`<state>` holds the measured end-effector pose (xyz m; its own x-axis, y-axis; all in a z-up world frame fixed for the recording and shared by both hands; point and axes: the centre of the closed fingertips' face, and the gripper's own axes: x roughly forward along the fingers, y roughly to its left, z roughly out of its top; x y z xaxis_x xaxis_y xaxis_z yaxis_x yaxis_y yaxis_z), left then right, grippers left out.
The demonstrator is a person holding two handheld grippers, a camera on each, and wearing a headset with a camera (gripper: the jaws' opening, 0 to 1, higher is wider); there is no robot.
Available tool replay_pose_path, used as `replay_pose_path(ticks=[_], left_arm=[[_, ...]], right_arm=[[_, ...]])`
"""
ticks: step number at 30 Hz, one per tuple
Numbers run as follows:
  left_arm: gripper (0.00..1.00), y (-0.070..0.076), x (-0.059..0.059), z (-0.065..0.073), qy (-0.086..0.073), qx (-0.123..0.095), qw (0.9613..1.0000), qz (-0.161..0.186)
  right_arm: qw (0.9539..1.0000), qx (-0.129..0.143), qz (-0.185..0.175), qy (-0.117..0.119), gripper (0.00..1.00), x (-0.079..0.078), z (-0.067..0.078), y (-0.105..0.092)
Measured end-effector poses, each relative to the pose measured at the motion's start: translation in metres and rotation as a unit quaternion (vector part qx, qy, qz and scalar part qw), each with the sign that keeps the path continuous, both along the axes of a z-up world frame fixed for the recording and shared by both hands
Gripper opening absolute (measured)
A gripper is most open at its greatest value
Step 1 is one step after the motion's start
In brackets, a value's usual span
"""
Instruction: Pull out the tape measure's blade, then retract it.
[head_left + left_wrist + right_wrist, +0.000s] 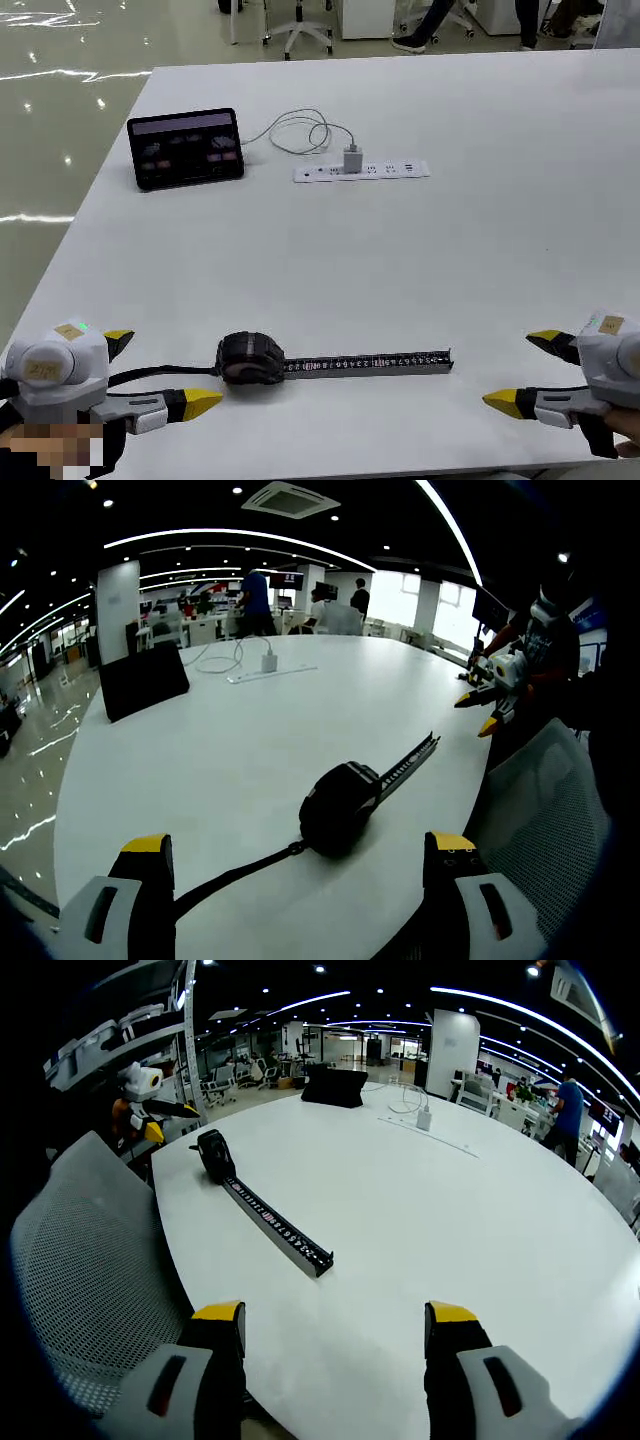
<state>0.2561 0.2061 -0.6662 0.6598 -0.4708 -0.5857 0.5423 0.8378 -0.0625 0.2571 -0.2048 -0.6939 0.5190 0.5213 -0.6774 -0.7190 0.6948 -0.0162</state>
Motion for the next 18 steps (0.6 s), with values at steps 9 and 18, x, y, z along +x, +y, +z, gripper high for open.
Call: replay_pose_path(ticks=[9, 18], left_arm=[[1.0, 0.001, -0.009, 0.004, 0.009, -0.009, 0.9999, 0.002], [1.0, 0.0, -0.02, 0.003, 0.015, -0.013, 0.9998, 0.001]], right_arm=[[0.9997, 0.014, -0.019, -0.011, 0.77, -0.009, 0.014, -0.007], [0.9993, 0.029, -0.019, -0.013, 0.92, -0.024, 0.018, -0.009]])
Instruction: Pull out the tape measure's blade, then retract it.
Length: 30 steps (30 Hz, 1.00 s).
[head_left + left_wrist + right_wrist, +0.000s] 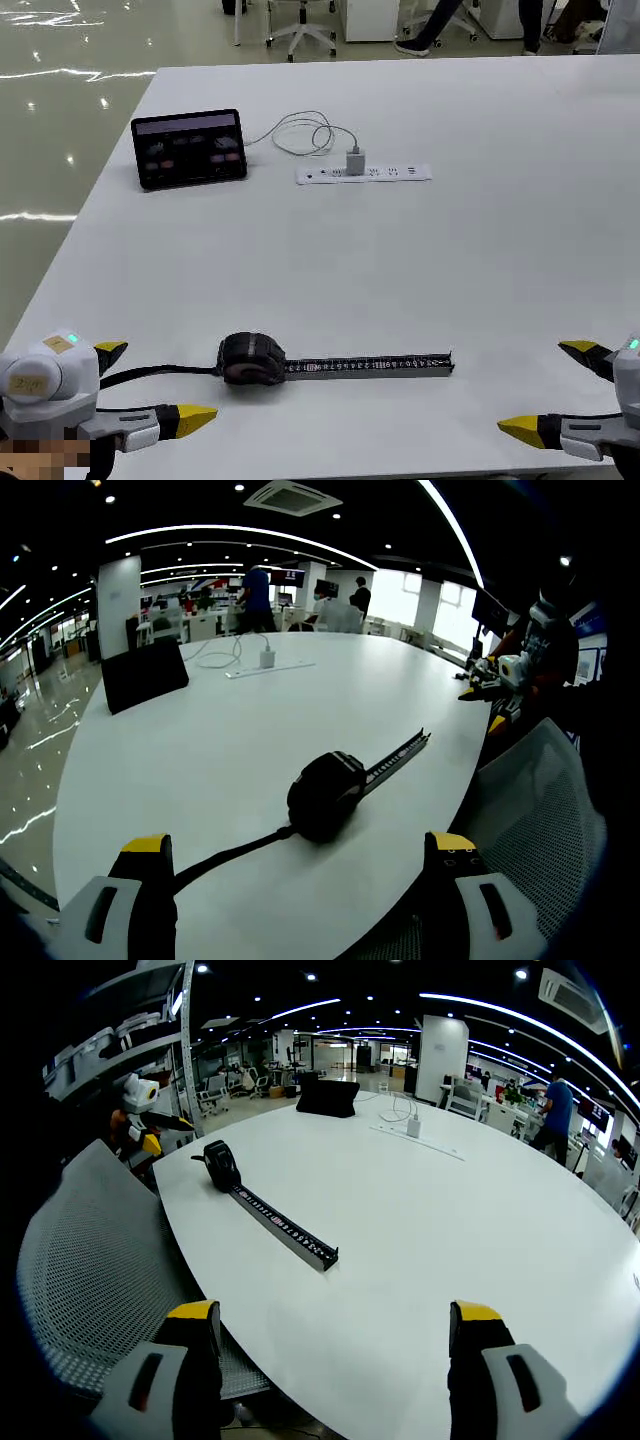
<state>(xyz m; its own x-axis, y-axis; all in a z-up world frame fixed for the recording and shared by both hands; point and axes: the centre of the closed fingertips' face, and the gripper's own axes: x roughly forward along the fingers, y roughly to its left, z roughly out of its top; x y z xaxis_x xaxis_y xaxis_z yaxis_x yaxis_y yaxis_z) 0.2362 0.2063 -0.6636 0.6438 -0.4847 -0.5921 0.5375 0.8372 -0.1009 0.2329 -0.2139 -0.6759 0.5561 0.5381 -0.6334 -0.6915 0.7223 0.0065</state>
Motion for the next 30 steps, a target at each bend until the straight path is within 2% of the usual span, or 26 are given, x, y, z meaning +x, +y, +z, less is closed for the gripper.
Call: replay_pose_path(ticks=[1, 3, 9, 18, 27, 30], left_arm=[[1.0, 0.0006, -0.0005, -0.0001, -0.001, 0.001, 1.0, 0.0], [1.0, 0.0007, -0.002, 0.0012, -0.002, -0.006, 1.0, 0.0], [1.0, 0.0041, -0.002, 0.0018, -0.003, -0.01, 0.9999, 0.008], [1.0, 0.0019, -0.0015, 0.0065, -0.014, -0.007, 0.9999, 0.001], [1.0, 0.0017, -0.0019, 0.0058, -0.016, -0.007, 0.9998, -0.003], [1.0, 0.0019, -0.0022, 0.0047, -0.013, -0.009, 0.9999, -0.004]], right_arm=[[0.9999, 0.013, 0.001, -0.001, 0.95, -0.0004, 0.0007, 0.0017], [0.9998, 0.018, 0.003, 0.001, 1.0, -0.0032, 0.0004, 0.0026], [0.9996, 0.027, 0.003, -0.003, 1.0, -0.0012, 0.003, 0.0029], [0.9997, 0.02, 0.009, -0.007, 1.0, -0.0028, 0.0048, 0.0002], [0.9999, 0.012, 0.007, -0.008, 1.0, -0.0062, 0.0056, -0.0017], [0.9999, 0.011, 0.011, -0.007, 1.0, -0.0086, 0.0065, -0.0003]])
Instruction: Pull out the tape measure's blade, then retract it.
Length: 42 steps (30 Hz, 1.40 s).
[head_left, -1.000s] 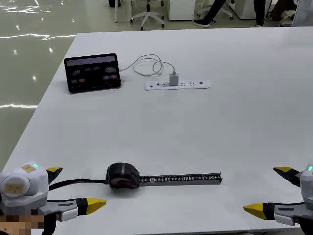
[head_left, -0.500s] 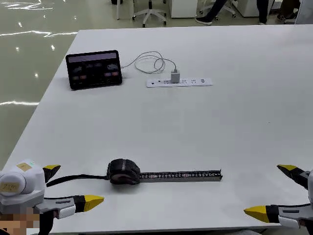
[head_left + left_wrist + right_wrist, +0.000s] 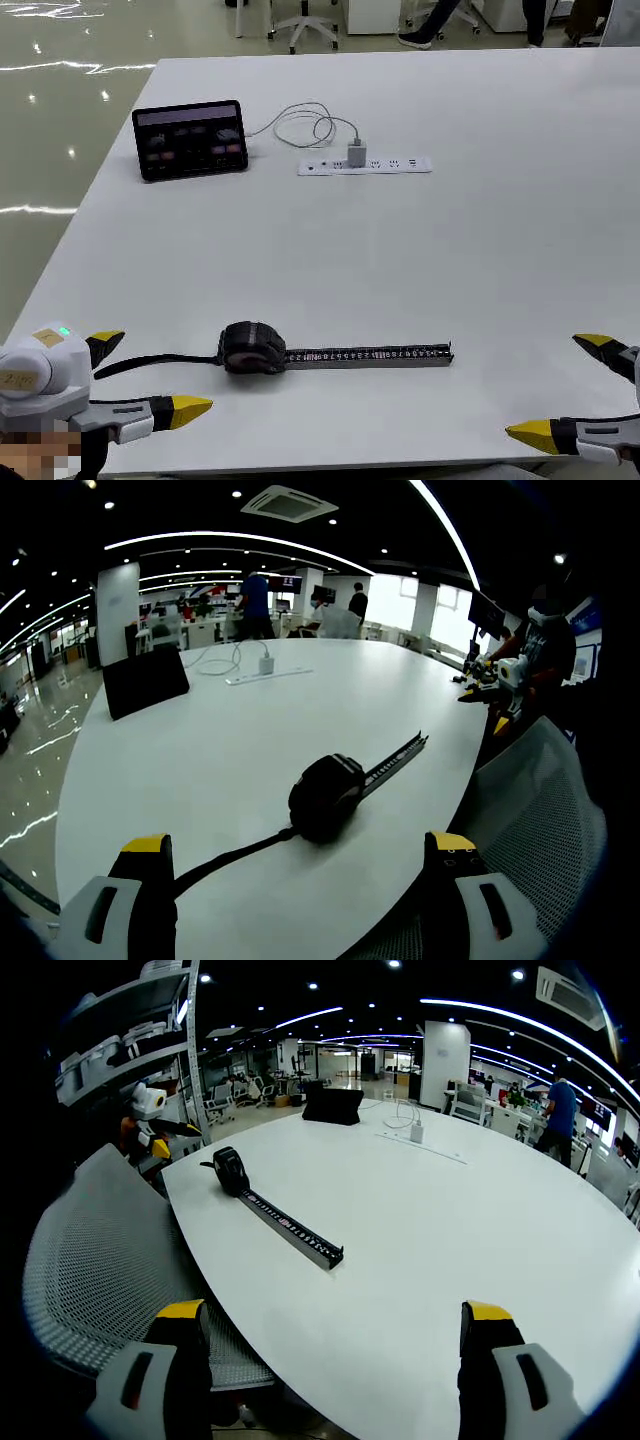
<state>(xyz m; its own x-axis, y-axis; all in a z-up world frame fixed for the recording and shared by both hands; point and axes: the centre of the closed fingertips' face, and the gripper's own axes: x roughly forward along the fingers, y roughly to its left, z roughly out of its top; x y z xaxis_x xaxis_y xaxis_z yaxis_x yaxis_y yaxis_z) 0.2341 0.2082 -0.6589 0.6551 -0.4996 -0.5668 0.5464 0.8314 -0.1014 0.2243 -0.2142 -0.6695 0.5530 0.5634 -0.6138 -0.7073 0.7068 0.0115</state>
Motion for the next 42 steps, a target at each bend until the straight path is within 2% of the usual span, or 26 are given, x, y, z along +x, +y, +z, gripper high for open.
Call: replay_pose_path(ticks=[4, 7, 11, 16, 18, 23, 26, 27, 29, 30, 31, 32, 33, 34, 37, 42], left_arm=[[1.0, -0.002, 0.001, -0.001, 0.005, -0.001, 1.0, 0.0], [1.0, -0.008, 0.004, 0.004, -0.003, -0.001, 1.0, -0.008], [1.0, -0.012, 0.007, 0.004, 0.001, 0.0, 0.9999, -0.01], [1.0, -0.016, 0.018, 0.004, 0.015, 0.005, 0.9999, 0.005], [1.0, -0.022, 0.023, 0.006, 0.015, 0.004, 0.9999, 0.007], [1.0, -0.037, 0.028, -0.002, 0.028, 0.009, 0.9996, -0.001], [0.99, -0.044, 0.03, -0.007, 0.044, 0.007, 0.999, 0.0], [0.98, -0.049, 0.029, -0.008, 0.061, -0.006, 0.9981, 0.007], [0.96, -0.053, 0.036, -0.006, 0.052, -0.011, 0.9984, 0.018], [0.96, -0.055, 0.037, -0.007, 0.054, -0.007, 0.9983, 0.022], [0.95, -0.053, 0.037, -0.011, 0.06, 0.007, 0.9978, 0.028], [0.94, -0.05, 0.04, -0.014, 0.058, 0.03, 0.9972, 0.036], [0.93, -0.051, 0.04, -0.015, 0.06, 0.037, 0.9968, 0.037], [0.93, -0.052, 0.042, -0.02, 0.071, 0.036, 0.9959, 0.044], [0.93, -0.058, 0.046, -0.02, 0.067, 0.035, 0.9958, 0.052], [0.92, -0.07, 0.049, -0.026, 0.068, 0.041, 0.9952, 0.057]], right_arm=[[1.0, -0.002, -0.001, -0.003, 1.0, 0.0, 0.002, -0.001], [1.0, -0.002, -0.002, -0.004, 1.0, -0.001, 0.003, -0.001], [0.9999, -0.007, 0.009, 0.001, 1.0, -0.003, 0.002, 0.0], [0.9993, -0.022, 0.031, 0.004, 1.0, -0.002, 0.0, 0.001], [0.9989, -0.028, 0.036, 0.004, 1.0, 0.001, -0.001, 0.0], [0.9982, -0.033, 0.051, 0.005, 1.0, 0.005, -0.003, 0.006], [0.9977, -0.035, 0.058, 0.007, 1.0, 0.008, -0.005, 0.01], [0.9975, -0.036, 0.06, 0.008, 1.0, 0.009, -0.006, 0.011], [0.9968, -0.04, 0.069, 0.01, 1.0, 0.008, -0.009, 0.015], [0.9966, -0.042, 0.071, 0.01, 0.99, 0.009, -0.01, 0.016], [0.9963, -0.043, 0.073, 0.012, 0.99, 0.01, -0.012, 0.016], [0.996, -0.045, 0.076, 0.014, 0.99, 0.011, -0.014, 0.018], [0.9959, -0.044, 0.078, 0.013, 0.99, 0.012, -0.013, 0.02], [0.9957, -0.044, 0.081, 0.013, 0.99, 0.013, -0.013, 0.022], [0.9946, -0.047, 0.092, 0.012, 0.99, 0.017, -0.014, 0.026], [0.9923, -0.056, 0.11, 0.012, 0.99, 0.028, -0.018, 0.03]])
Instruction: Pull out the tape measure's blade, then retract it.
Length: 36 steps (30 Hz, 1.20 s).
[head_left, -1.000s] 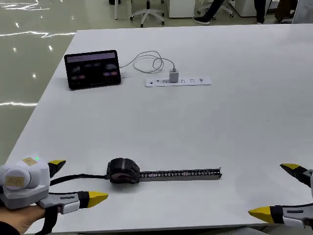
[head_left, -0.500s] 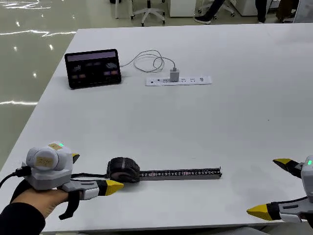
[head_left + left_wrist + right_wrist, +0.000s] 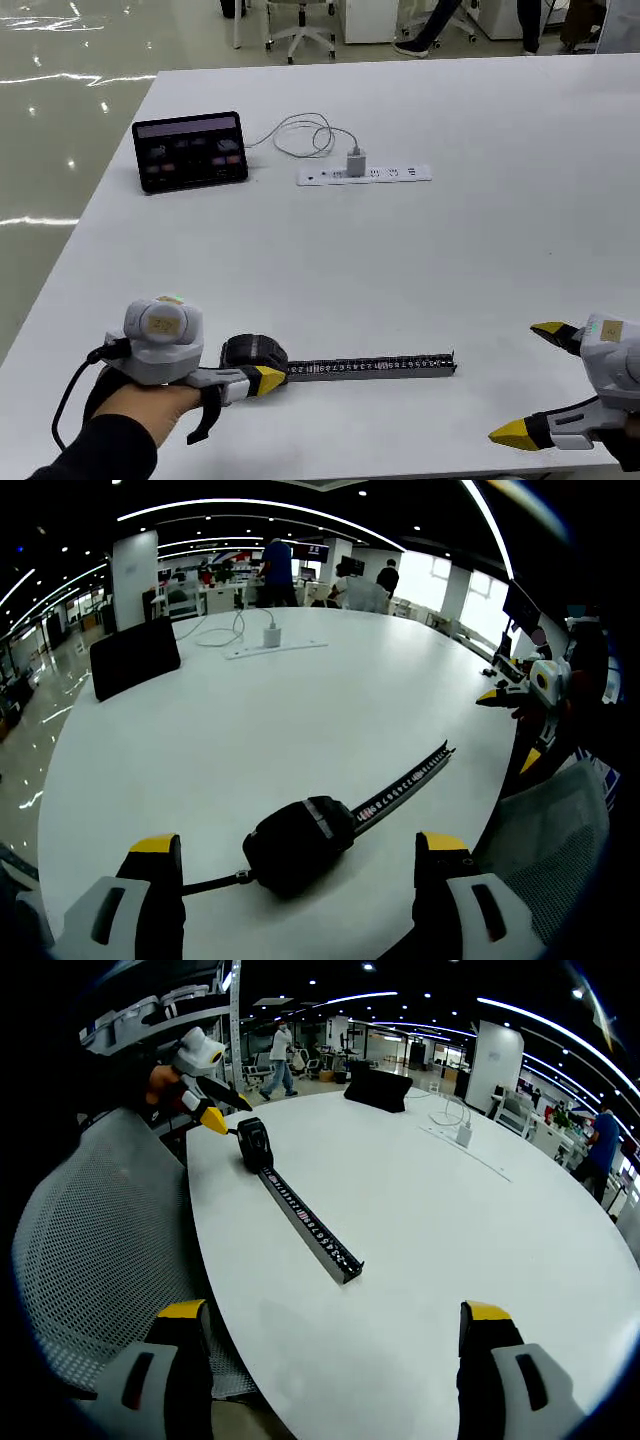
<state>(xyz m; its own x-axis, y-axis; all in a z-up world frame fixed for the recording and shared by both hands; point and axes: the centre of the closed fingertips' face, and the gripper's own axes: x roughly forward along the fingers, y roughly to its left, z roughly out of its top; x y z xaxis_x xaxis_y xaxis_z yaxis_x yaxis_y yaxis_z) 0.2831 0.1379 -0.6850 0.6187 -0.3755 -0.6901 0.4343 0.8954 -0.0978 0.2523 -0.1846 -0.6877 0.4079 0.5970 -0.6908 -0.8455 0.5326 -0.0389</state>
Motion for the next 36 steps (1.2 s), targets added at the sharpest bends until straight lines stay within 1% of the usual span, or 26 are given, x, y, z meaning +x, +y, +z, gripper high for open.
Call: replay_pose_path(ticks=[1, 2, 3, 4, 5, 6, 8, 9, 11, 12, 13, 17, 18, 19, 22, 23, 24, 25, 27, 28, 29, 31, 33, 34, 35, 36], left_arm=[[0.92, -0.002, 0.001, -0.002, 0.0, 0.001, 1.0, 0.003], [0.92, -0.003, 0.002, -0.004, 0.001, -0.003, 0.9999, 0.013], [0.91, -0.006, 0.001, -0.007, 0.01, -0.012, 0.9996, 0.021], [0.9, -0.011, -0.001, -0.011, 0.029, -0.031, 0.9985, 0.035], [0.9, -0.013, 0.0, -0.013, 0.034, -0.044, 0.9971, 0.052], [0.9, -0.014, 0.003, -0.015, 0.027, -0.045, 0.9969, 0.058], [0.89, -0.016, 0.005, -0.018, 0.022, -0.04, 0.9969, 0.063], [0.88, -0.017, 0.006, -0.018, 0.014, -0.038, 0.9969, 0.067], [0.87, -0.019, 0.008, -0.018, 0.006, -0.032, 0.9967, 0.074], [0.87, -0.018, 0.01, -0.016, -0.004, -0.033, 0.9961, 0.082], [0.87, -0.018, 0.011, -0.015, -0.007, -0.035, 0.9957, 0.085], [0.79, -0.019, 0.012, -0.016, -0.01, -0.043, 0.9947, 0.092], [0.77, -0.019, 0.011, -0.021, -0.002, -0.041, 0.9947, 0.094], [0.76, -0.018, 0.01, -0.023, 0.002, -0.041, 0.9944, 0.097], [0.75, -0.016, 0.01, -0.026, 0.005, -0.043, 0.9935, 0.106], [0.74, -0.016, 0.01, -0.026, 0.003, -0.042, 0.9933, 0.108], [0.73, -0.015, 0.011, -0.026, 0.001, -0.04, 0.9933, 0.108], [0.72, -0.015, 0.011, -0.028, -0.001, -0.038, 0.9935, 0.108], [0.72, -0.016, 0.011, -0.031, -0.004, -0.032, 0.9937, 0.107], [0.72, -0.016, 0.011, -0.032, -0.005, -0.028, 0.994, 0.105], [0.73, -0.017, 0.012, -0.033, -0.006, -0.028, 0.994, 0.106], [0.74, -0.018, 0.013, -0.035, -0.008, -0.027, 0.9938, 0.107], [0.76, -0.018, 0.014, -0.039, -0.008, -0.021, 0.9938, 0.109], [0.77, -0.019, 0.013, -0.039, -0.008, -0.017, 0.9943, 0.105], [0.8, -0.022, 0.014, -0.04, -0.013, -0.014, 0.9948, 0.1], [0.81, -0.023, 0.014, -0.041, -0.014, -0.012, 0.9952, 0.096]], right_arm=[[1.0, -0.002, 0.003, 0.0, 0.99, 0.001, 0.0, 0.002], [1.0, -0.005, 0.007, 0.0, 0.99, 0.004, 0.0, 0.003], [0.9999, -0.008, 0.01, 0.001, 0.99, 0.006, -0.001, 0.004], [0.9999, -0.01, 0.014, 0.001, 0.99, 0.008, -0.002, 0.005], [0.9998, -0.011, 0.018, 0.001, 0.99, 0.011, -0.003, 0.006], [0.9997, -0.012, 0.02, 0.001, 0.99, 0.013, -0.004, 0.007], [0.9995, -0.016, 0.026, 0.003, 0.99, 0.014, -0.006, 0.014], [0.9994, -0.017, 0.029, 0.003, 0.99, 0.017, -0.007, 0.014], [0.999, -0.022, 0.039, 0.006, 0.98, 0.021, -0.01, 0.017], [0.9987, -0.025, 0.045, 0.008, 0.98, 0.022, -0.012, 0.019], [0.9984, -0.027, 0.048, 0.009, 0.98, 0.023, -0.013, 0.021], [0.9969, -0.039, 0.067, 0.013, 0.96, 0.028, -0.021, 0.028], [0.9965, -0.04, 0.071, 0.016, 0.95, 0.03, -0.023, 0.031], [0.9961, -0.039, 0.077, 0.019, 0.93, 0.03, -0.024, 0.034], [0.9938, -0.049, 0.097, 0.025, 0.91, 0.031, -0.03, 0.041], [0.9924, -0.055, 0.107, 0.025, 0.89, 0.032, -0.032, 0.043], [0.9913, -0.058, 0.116, 0.026, 0.86, 0.032, -0.034, 0.045], [0.9889, -0.062, 0.131, 0.031, 0.83, 0.03, -0.035, 0.048], [0.9873, -0.067, 0.14, 0.033, 0.75, 0.033, -0.038, 0.05], [0.9867, -0.068, 0.143, 0.035, 0.74, 0.034, -0.039, 0.05], [0.9853, -0.072, 0.151, 0.035, 0.71, 0.035, -0.04, 0.051], [0.9809, -0.089, 0.169, 0.038, 0.62, 0.036, -0.045, 0.049], [0.9792, -0.092, 0.175, 0.046, 0.54, 0.035, -0.049, 0.051], [0.9781, -0.096, 0.179, 0.047, 0.53, 0.036, -0.051, 0.05], [0.977, -0.1, 0.181, 0.051, 0.52, 0.036, -0.054, 0.05], [0.9763, -0.103, 0.183, 0.054, 0.51, 0.036, -0.056, 0.049]])
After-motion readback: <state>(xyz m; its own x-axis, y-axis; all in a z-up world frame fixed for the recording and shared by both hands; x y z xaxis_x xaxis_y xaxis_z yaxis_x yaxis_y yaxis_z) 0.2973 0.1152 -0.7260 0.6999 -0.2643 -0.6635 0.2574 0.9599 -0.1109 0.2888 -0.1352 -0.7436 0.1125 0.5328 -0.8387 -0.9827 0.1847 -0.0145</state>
